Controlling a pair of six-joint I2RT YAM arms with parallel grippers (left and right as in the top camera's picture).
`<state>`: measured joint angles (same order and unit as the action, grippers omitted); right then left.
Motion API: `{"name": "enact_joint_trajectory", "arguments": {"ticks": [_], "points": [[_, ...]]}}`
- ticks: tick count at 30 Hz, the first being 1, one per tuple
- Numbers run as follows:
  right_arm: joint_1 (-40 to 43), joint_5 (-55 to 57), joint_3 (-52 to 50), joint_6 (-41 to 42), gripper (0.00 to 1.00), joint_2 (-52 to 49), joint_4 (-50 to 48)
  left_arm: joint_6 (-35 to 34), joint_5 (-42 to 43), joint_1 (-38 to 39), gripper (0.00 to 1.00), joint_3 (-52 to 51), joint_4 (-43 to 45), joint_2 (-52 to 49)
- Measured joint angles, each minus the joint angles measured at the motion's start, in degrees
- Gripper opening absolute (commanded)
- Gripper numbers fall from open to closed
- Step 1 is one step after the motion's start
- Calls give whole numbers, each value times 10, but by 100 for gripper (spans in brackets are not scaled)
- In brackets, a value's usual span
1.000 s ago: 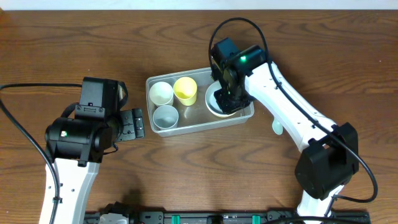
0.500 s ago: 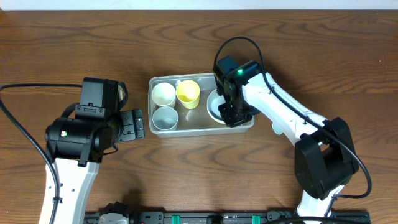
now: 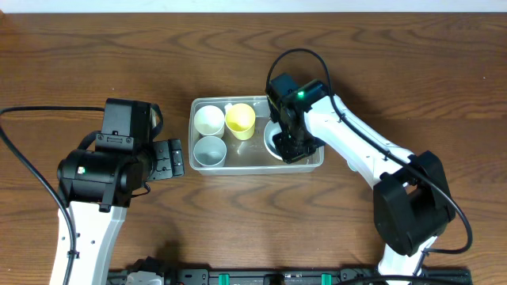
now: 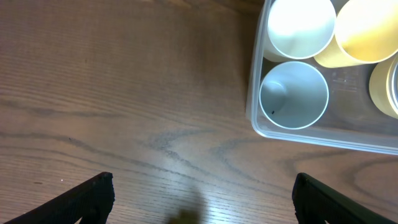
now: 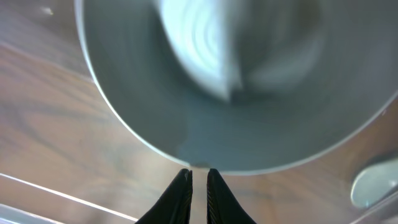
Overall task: Pack container
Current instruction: 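Lower the right gripper onto the mint-green spoon and grasp it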
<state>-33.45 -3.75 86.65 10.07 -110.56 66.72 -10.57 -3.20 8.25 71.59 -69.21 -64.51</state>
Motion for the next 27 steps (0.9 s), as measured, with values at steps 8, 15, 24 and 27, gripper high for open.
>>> {"name": "enact_joint_trajectory", "arguments": {"ticks": [8,15,24,27], "points": [[28,52,64,2,66,90,-8,0,0,0,93,0,0,0],[136,69,125,2,85,246,-2,0,0,0,93,0,-3,0],[235,63,85,-45,87,213,70,0,0,0,93,0,-7,0],[239,59,47,-72,83,177,70,0,0,0,93,0,-7,0]]}}
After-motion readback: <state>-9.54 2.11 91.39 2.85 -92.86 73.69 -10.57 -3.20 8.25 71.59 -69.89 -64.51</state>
